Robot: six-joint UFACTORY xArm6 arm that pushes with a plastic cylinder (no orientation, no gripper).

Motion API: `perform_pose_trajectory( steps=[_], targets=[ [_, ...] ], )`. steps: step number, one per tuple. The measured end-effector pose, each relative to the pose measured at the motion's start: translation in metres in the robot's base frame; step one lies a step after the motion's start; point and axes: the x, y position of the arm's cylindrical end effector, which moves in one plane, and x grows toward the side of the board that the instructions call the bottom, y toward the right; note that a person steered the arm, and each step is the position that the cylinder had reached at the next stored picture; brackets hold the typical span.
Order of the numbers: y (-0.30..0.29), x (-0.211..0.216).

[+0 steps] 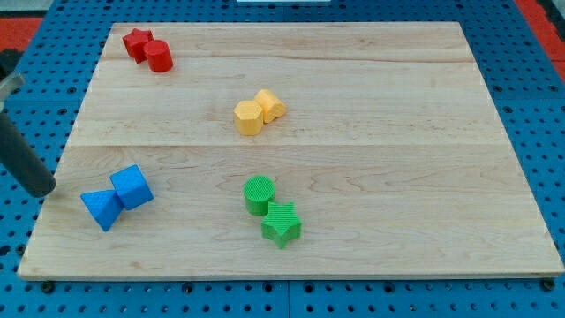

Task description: Move the triangle to the left of the green star

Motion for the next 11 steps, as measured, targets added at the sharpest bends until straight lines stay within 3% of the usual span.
perform_pose_trajectory(
  steps=[3, 4, 5, 8, 9, 11],
  targets=[
    [0.098, 0.002],
    [0.043, 0.004],
    [0.029, 0.008],
    [0.063, 0.031],
    [0.028, 0.040],
    [0.147, 0.052]
  ],
)
